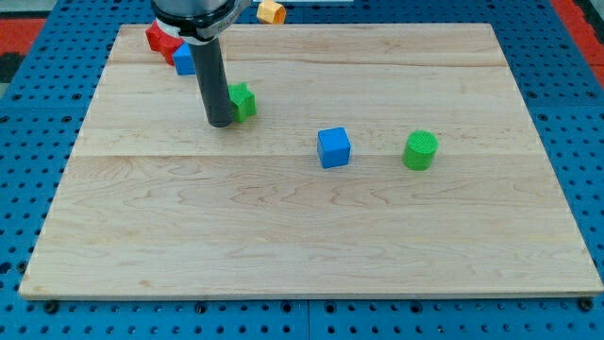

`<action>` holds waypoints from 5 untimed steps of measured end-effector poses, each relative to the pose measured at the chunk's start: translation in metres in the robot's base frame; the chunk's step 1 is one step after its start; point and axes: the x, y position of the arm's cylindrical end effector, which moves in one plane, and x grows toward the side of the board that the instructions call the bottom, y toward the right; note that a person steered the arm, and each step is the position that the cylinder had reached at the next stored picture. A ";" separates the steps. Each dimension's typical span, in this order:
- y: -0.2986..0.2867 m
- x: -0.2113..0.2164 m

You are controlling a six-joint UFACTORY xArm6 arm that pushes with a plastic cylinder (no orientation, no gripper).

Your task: Move the green star below the blue triangle

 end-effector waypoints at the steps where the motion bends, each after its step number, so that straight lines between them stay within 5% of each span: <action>1: 0.047 -0.010; 2: 0.086 -0.022; 5: 0.041 -0.029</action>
